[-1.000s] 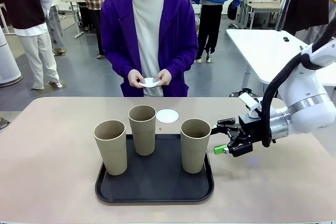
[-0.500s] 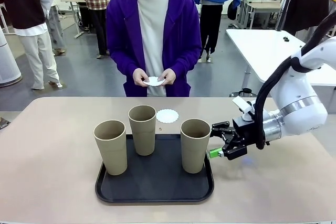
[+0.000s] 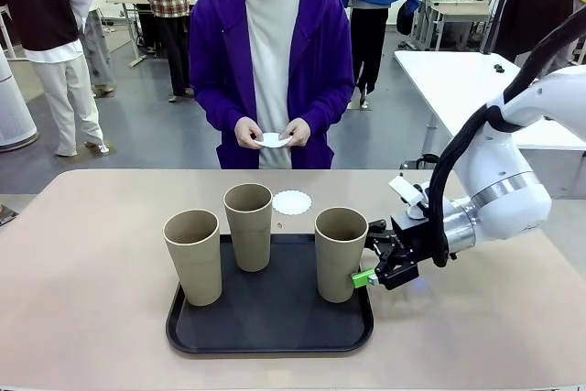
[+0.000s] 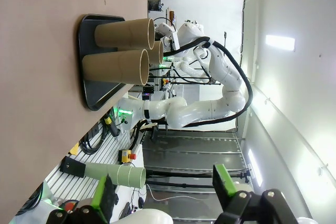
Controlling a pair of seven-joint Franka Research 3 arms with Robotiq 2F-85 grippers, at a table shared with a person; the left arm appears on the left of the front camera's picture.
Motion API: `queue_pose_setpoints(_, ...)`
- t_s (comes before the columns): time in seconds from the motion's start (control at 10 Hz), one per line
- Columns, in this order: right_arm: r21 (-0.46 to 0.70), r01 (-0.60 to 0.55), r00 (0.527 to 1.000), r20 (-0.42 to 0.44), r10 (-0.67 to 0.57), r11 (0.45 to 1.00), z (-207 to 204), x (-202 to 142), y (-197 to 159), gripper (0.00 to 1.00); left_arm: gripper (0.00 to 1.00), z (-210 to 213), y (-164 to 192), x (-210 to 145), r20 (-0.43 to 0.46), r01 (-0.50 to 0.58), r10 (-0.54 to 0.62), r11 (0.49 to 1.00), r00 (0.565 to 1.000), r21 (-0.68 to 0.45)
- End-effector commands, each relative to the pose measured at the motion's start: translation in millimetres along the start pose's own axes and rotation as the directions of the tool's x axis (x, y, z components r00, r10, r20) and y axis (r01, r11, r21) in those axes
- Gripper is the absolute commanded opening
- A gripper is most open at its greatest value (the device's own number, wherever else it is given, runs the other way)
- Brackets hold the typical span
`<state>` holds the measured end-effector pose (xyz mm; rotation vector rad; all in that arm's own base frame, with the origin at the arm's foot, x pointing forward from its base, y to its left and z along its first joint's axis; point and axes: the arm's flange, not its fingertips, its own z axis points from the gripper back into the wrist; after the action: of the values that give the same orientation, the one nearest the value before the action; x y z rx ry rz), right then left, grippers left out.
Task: Place coasters on the table and set cups on them.
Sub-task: Pick up one Reusable plastic cup and place it on a coaster set by the human.
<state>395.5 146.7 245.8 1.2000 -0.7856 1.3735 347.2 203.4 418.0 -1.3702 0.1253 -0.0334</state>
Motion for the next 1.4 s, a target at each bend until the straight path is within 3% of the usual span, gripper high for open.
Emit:
queue_pose_setpoints(0.0,-0.014,-0.011,1.000,-0.010,0.011,1.000,-19,2,-9,1.00,1.00,1,-2,0,0.009,0.008,-0.008,1.000,1.000,-0.008)
queue_pose_setpoints(0.5,-0.002,-0.047,0.999,0.023,0.047,0.999,-35,5,-11,1.00,1.00,1,-2,0,0.009,0.008,-0.008,1.000,1.000,-0.008)
queue_pose_setpoints(0.6,-0.002,-0.060,0.997,0.042,0.060,0.998,-35,5,-12,0.40,1.00,1,-2,0,0.009,0.008,-0.008,1.000,1.000,-0.008)
queue_pose_setpoints(0.7,0.005,-0.060,0.997,0.043,0.060,0.998,-34,4,-12,0.40,1.00,1,-2,0,0.009,0.008,-0.008,1.000,1.000,-0.008)
queue_pose_setpoints(0.8,0.004,-0.057,0.997,0.045,0.056,0.998,-33,4,-12,0.00,1.00,1,-2,0,0.009,0.008,-0.008,1.000,1.000,-0.008)
queue_pose_setpoints(0.9,0.002,-0.063,0.997,0.047,0.063,0.998,-31,6,-9,0.35,1.00,1,-2,0,0.009,0.008,-0.008,1.000,1.000,-0.008)
queue_pose_setpoints(1.0,-0.020,-0.068,0.997,0.037,0.068,0.997,-29,13,-2,0.00,1.00,1,-2,0,0.009,0.008,-0.008,1.000,1.000,-0.008)
queue_pose_setpoints(1.1,-0.091,-0.043,0.999,-0.018,0.041,0.995,-25,26,6,0.15,1.00,1,-2,0,0.009,0.008,-0.008,1.000,1.000,-0.008)
queue_pose_setpoints(1.3,-0.149,-0.040,0.999,-0.013,0.039,0.988,-8,88,32,0.15,1.00,1,-2,0,0.009,0.008,-0.008,1.000,1.000,-0.008)
